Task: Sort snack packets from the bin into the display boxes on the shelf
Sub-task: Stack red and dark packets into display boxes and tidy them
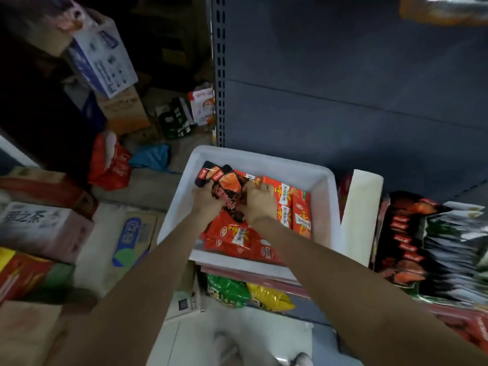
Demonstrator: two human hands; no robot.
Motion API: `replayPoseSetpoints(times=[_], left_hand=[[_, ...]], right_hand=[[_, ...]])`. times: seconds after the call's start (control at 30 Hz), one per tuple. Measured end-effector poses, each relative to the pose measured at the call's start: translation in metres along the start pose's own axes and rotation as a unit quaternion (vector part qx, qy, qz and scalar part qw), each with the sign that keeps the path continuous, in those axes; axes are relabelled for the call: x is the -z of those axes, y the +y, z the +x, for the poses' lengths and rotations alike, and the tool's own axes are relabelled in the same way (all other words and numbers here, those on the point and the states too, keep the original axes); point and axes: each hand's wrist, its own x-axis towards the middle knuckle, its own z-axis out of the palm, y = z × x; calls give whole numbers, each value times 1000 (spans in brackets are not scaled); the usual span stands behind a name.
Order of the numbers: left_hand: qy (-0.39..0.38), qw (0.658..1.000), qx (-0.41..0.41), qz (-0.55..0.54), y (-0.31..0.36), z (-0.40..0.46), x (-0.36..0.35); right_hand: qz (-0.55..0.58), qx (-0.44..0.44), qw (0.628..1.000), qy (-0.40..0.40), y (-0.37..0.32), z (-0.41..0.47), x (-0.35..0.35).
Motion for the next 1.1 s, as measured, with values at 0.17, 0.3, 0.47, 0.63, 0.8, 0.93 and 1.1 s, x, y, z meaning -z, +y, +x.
replayPoseSetpoints(times=[0.17, 0.3, 0.47, 0.63, 0.8, 0.93, 1.1], left_hand=[[58, 991, 44, -111, 14, -13, -4], [72, 987, 62, -127, 27, -17, -9], [73, 987, 37, -137, 36, -27, -13], [37, 973, -78, -215, 79, -66, -33], [-25, 965, -179, -192, 136, -102, -82], [-24, 956, -251, -149, 185, -125, -128], [3, 944, -321, -76, 222, -137, -172]], right_hand=[[100, -60, 993, 20, -2, -1, 3], [247, -69, 966, 21, 2, 4, 23], [392, -86, 916, 5, 15, -9, 43], [495, -57, 867, 4, 70, -51, 76], [390, 1, 914, 110, 155, -89, 127], [301, 9, 933, 196, 214, -108, 163], [244, 9, 934, 261, 260, -115, 184]])
